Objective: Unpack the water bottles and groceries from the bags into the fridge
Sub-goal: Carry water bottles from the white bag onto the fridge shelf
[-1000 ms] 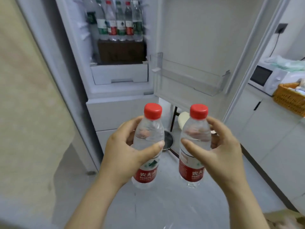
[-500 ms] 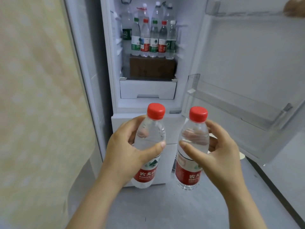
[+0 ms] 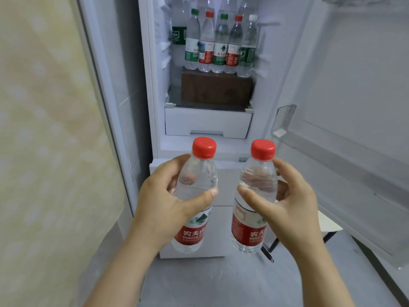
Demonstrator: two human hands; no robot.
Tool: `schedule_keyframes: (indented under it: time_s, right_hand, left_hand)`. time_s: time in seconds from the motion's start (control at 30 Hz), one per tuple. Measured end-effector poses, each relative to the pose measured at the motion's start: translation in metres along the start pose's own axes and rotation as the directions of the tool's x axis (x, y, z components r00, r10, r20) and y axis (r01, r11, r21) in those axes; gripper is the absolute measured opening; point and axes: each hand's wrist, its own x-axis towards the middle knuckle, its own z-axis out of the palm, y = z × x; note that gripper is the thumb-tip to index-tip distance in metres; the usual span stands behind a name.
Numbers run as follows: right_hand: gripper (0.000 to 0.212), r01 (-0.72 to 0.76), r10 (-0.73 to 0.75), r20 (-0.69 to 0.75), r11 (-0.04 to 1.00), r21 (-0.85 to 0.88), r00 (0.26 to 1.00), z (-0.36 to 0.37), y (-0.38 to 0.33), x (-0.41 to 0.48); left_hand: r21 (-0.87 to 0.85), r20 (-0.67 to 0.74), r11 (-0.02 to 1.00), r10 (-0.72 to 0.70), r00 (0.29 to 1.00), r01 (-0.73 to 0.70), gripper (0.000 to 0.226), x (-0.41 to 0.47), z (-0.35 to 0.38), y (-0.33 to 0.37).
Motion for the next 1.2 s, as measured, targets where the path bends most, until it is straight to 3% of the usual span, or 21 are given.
schedule_keyframes:
  time_s: [0.57,1.2]
  right_hand:
    - [0.054,0.037,-0.045,0.097,0.996,0.087,0.994,0.026,0.075,0.178]
    - [0.052,0.096,-0.096,0.006,0.994,0.049,0.995,0.117,0.102,0.360]
  left_hand:
    - [0.058,-0.073,0.997,-0.048,0.996,0.053,0.050,0.157,0.057,-0.029]
    - [-0.003,-0.016,0.998,0.063,0.998,-0.063,0.057,0.372,0.034,-0.083]
